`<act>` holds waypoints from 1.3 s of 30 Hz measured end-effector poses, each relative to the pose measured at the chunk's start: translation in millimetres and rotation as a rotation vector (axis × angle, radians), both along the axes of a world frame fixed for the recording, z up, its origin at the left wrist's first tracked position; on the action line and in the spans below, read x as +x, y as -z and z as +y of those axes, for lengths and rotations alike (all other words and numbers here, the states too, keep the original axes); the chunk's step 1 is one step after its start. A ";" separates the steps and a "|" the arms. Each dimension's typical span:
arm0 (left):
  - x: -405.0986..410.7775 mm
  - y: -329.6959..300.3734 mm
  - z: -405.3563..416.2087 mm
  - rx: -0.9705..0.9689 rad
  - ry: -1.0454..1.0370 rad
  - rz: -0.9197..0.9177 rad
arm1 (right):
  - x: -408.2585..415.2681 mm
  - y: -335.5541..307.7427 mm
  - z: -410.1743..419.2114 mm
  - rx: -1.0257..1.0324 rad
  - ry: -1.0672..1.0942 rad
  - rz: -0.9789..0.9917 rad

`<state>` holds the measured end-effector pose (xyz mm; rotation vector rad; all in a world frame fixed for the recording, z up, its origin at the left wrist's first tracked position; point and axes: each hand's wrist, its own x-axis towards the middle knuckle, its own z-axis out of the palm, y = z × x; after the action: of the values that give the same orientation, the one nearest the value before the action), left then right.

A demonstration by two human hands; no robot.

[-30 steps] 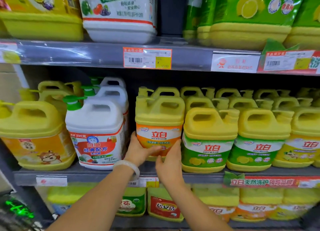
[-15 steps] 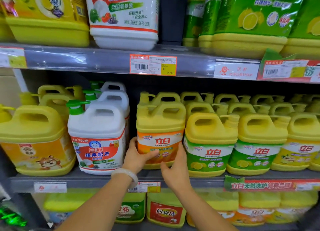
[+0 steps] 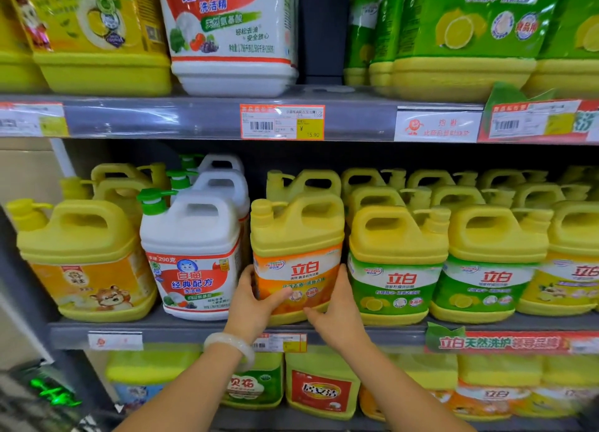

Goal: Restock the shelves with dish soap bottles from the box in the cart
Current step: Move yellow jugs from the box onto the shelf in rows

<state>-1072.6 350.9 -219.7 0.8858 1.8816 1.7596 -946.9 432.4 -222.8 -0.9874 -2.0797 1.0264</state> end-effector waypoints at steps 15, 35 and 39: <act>13.4 -5.4 -4.2 -0.184 -0.279 0.312 | -5.2 8.0 -3.2 -0.047 -0.026 -0.064; 123.5 5.6 53.0 -0.356 0.256 0.514 | 100.8 5.6 35.8 0.146 0.202 -0.466; 126.1 10.2 57.8 -0.369 0.204 0.533 | 104.7 5.4 39.1 0.157 0.158 -0.466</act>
<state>-946.4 408.7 -229.9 1.4312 2.2359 1.0678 -842.2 471.5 -228.2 -1.3837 -2.3561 0.5786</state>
